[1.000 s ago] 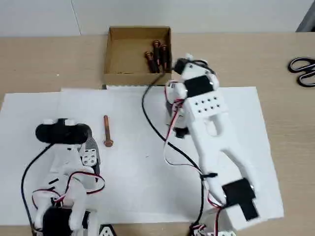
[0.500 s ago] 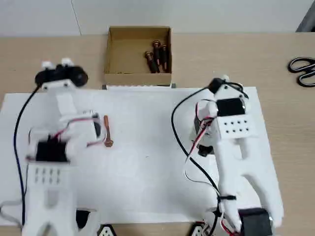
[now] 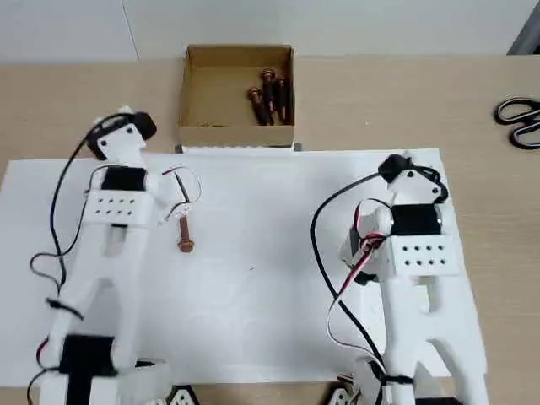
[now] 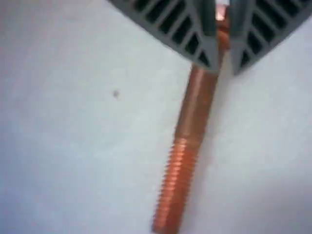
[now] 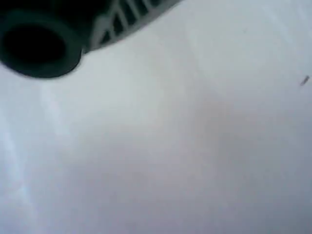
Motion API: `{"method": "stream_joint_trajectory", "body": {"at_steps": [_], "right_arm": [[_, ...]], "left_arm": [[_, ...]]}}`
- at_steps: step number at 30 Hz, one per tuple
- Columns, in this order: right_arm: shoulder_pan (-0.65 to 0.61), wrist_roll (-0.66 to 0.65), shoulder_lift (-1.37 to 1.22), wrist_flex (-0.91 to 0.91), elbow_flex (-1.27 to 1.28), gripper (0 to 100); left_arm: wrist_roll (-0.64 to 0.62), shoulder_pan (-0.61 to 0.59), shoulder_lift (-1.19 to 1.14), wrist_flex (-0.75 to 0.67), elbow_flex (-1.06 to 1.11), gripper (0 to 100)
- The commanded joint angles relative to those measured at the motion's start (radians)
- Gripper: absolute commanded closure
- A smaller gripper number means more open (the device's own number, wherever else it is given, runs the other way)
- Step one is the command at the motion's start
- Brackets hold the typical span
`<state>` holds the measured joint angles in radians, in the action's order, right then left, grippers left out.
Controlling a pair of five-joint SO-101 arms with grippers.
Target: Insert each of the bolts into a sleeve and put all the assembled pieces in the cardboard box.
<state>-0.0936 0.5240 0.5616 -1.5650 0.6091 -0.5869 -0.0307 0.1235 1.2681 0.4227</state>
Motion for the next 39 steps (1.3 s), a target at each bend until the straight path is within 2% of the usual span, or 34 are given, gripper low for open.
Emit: {"method": "stream_joint_trajectory", "body": {"at_steps": [1,5,11,19,29,32,37,39], "right_arm": [[0.027,-0.028,0.059,0.013,0.006,99.6],[0.048,-0.029,0.088,0.008,0.008,99.6],[0.050,-0.029,0.091,0.005,0.009,99.6],[0.051,-0.029,0.091,0.012,0.044,99.6],[0.051,-0.028,0.091,0.013,0.051,99.6],[0.051,-0.028,0.091,0.012,0.051,99.6],[0.051,-0.028,0.091,0.010,0.051,99.6],[0.051,-0.028,0.091,0.007,0.051,99.6]], "left_arm": [[0.025,0.006,-0.041,0.008,-0.054,99],[0.068,0.015,-0.066,0.008,-0.065,98],[0.063,0.049,-0.068,0.021,-0.062,85],[0.063,0.044,-0.077,0.021,-0.059,85],[0.063,0.041,-0.206,0.014,-0.067,85],[0.063,0.041,-0.207,-0.006,-0.062,88],[0.064,0.043,-0.209,-0.069,-0.059,100],[0.064,0.048,-0.209,-0.074,-0.059,99]]}}
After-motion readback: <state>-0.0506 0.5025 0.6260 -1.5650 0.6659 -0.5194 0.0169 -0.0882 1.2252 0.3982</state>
